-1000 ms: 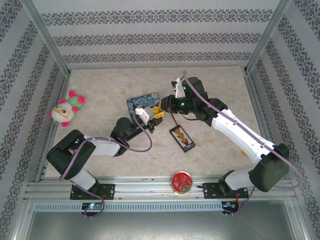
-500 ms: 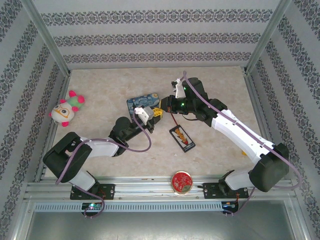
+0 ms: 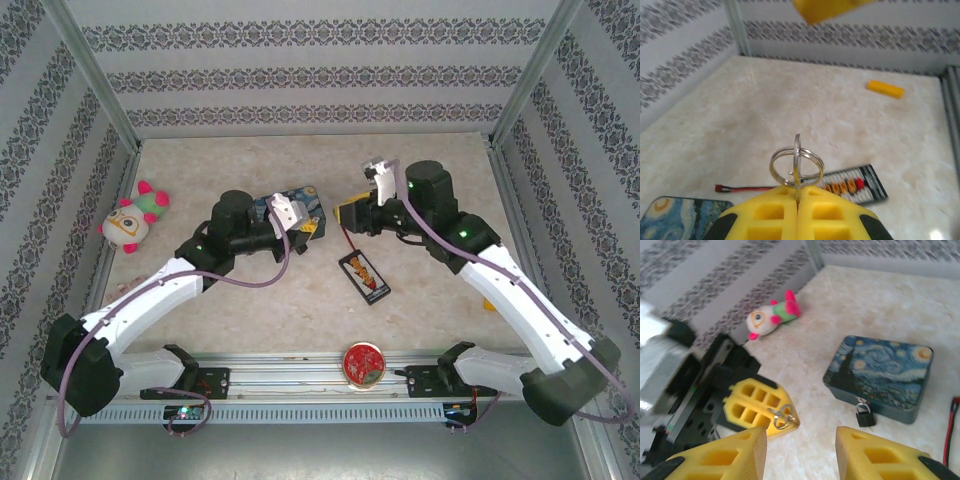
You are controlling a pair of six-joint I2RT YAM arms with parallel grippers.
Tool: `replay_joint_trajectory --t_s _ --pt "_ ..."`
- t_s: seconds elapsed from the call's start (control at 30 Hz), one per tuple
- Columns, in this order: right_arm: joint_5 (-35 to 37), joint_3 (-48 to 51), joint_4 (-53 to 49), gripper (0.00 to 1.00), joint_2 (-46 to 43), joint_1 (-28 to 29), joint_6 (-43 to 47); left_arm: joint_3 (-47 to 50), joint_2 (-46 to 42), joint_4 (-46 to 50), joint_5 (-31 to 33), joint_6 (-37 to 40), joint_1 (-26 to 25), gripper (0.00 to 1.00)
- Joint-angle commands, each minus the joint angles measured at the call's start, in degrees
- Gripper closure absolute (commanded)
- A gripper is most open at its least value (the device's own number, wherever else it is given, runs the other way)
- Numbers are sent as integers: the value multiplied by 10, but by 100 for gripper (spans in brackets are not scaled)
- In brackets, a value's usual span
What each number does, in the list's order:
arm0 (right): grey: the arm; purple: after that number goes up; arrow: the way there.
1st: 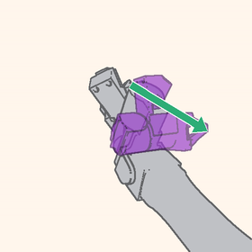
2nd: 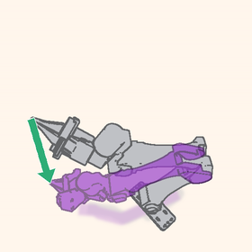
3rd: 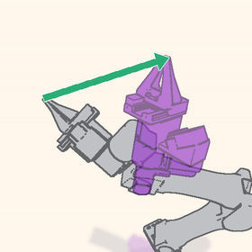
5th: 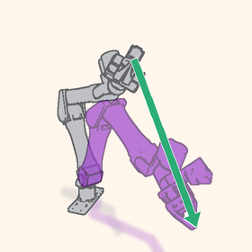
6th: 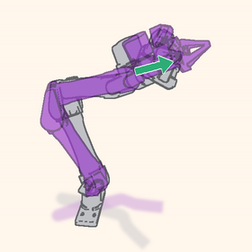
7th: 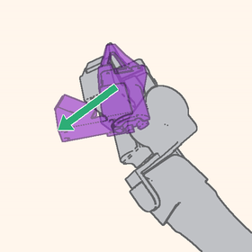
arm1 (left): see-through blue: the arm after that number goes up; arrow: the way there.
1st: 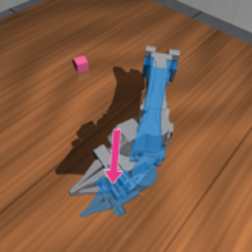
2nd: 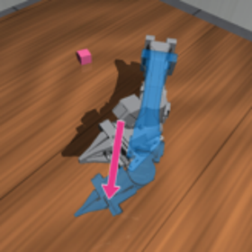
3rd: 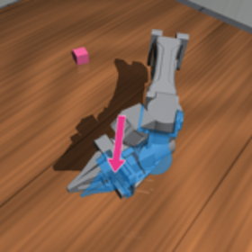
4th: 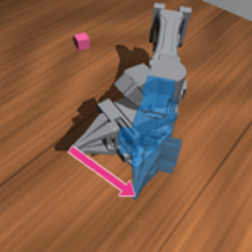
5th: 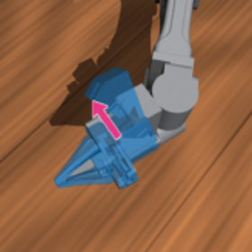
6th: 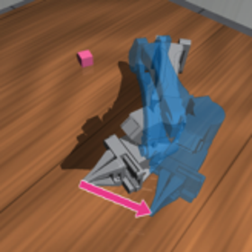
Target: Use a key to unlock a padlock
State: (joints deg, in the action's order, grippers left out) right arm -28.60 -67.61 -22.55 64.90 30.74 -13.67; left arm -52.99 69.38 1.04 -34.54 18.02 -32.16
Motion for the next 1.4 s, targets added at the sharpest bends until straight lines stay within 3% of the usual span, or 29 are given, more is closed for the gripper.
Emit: replay_joint_trajectory --t_s 0.0,0.2,0.43,0.77,1.23,1.37 --pt "-105 37 39 60 -4 -1 84 -66 5 268 -61 95 3 100" --pt "-202 34 52 59 26 6 107 -146 28 412 -65 147 3 100" --pt "-267 22 75 63 84 33 109 -163 32 445 -55 160 2 100" --pt "-273 24 68 71 125 46 110 -166 36 445 -58 160 3 100" --pt "-266 38 46 72 138 52 120 -166 31 437 -60 156 2 100" --pt "-262 40 43 78 140 51 122 -165 27 432 -61 154 2 100"
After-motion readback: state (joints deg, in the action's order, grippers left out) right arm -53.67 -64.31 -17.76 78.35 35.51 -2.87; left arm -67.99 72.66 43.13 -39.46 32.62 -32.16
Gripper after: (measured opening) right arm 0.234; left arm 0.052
